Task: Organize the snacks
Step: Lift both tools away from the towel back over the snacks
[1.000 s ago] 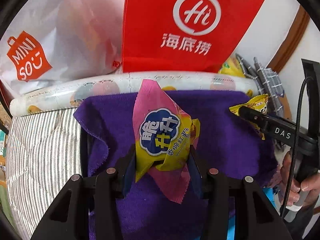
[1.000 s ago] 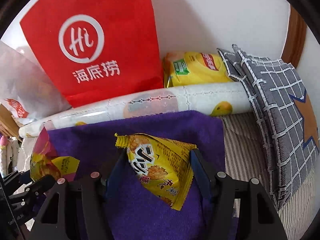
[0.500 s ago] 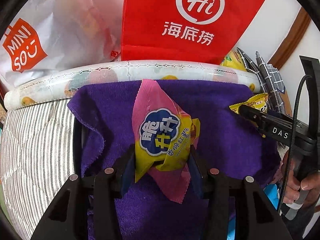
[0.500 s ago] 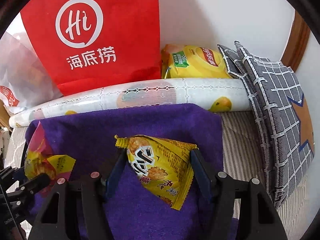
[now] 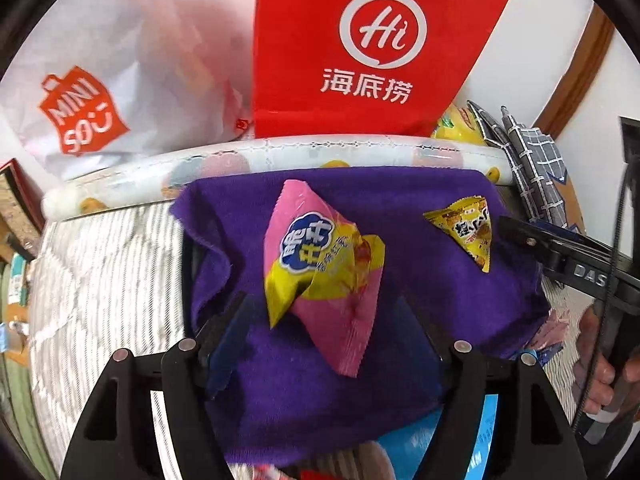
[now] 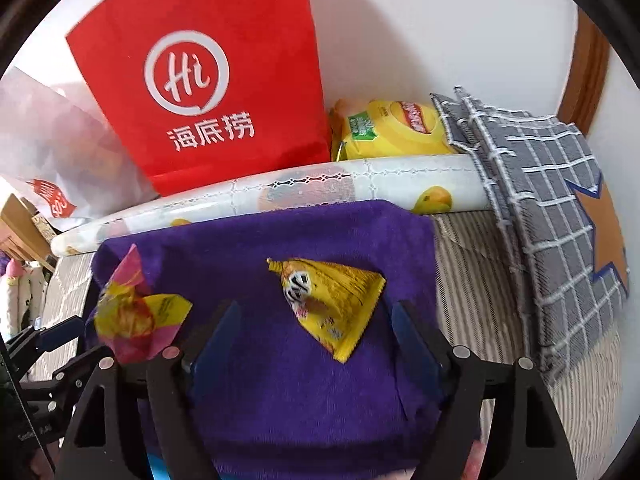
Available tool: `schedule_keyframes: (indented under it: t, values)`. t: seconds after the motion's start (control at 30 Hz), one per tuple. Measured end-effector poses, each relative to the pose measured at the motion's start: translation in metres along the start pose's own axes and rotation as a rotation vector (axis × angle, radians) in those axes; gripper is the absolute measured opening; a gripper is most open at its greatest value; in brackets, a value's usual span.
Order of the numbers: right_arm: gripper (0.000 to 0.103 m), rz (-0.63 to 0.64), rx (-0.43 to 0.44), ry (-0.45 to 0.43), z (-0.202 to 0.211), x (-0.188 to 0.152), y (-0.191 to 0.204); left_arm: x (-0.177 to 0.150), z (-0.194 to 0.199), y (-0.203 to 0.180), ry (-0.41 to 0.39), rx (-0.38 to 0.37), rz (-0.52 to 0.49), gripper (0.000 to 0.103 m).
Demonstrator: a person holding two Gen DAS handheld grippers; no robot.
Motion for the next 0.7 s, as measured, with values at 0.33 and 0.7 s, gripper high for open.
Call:
schedule_keyframes:
  t: [0.33, 0.7]
  values:
    - [0.093, -0.003, -0.168, -0.052, 0.07, -0.037, -0.004, -0.036, 0.046, 0.011, -0.044, 0.085, 0.007, 0.079]
    - [0.093, -0.041, -0.185, -0.06, 0.113, -0.096, -0.02, -0.087, 0.095, 0.022, -0.093, 0.132, 0.013, 0.08]
Point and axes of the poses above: each gripper's, at about its wrist camera, not at the fingertips, and z roughly against the way its jaws point, y to its left, x to its top, the point moved 4 cm from there along -z, roughly the way its jaws point, and after that the axes turned 15 degrees about z, right-handed, at the moved point
